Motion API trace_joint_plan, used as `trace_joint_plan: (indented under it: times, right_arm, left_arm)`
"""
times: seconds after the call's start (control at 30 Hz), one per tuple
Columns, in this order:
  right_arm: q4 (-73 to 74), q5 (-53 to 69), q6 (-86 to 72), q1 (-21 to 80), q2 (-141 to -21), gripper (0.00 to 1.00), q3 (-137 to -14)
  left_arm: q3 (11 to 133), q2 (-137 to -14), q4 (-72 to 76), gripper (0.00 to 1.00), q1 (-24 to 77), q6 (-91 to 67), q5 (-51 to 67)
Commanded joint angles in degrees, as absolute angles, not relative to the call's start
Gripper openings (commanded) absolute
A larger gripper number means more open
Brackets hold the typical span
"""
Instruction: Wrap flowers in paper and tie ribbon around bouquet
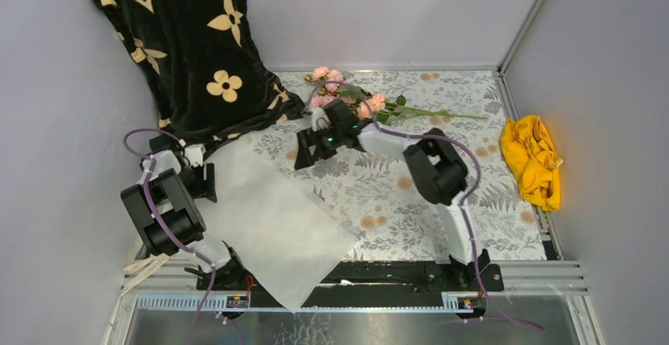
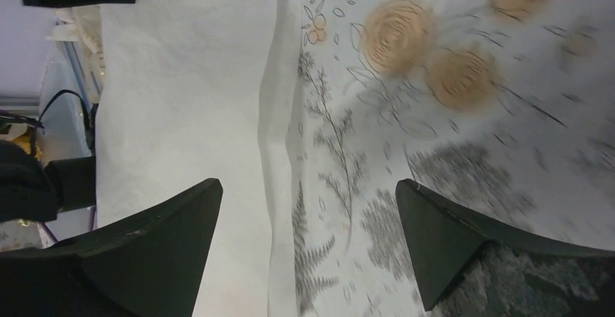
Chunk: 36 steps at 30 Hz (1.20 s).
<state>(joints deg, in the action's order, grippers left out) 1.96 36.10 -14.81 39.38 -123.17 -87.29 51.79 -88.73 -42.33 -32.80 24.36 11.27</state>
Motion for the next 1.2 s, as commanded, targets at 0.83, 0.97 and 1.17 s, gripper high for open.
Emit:
trace_joint_plan:
  times: [0.83,0.97,1.17]
  right_arm:
    - [14.5,52.7,-17.2,52.1,-149.4,0.71,-119.0]
    - [11.9,53.4,-17.8,52.1,-146.4,0.32,-117.1]
    - [18.9,43.7,-8.0,52.0,-136.8,0.0,-115.9]
  left_arm:
    - [49.0,-89.6,-37.4,0.74,-32.9,27.6,17.5]
    - [50.7,-88.7,-38.8,0.74,-32.7,27.1,19.4]
    - [60.3,-86.4,-44.7,0.74,-30.1,24.2,26.6]
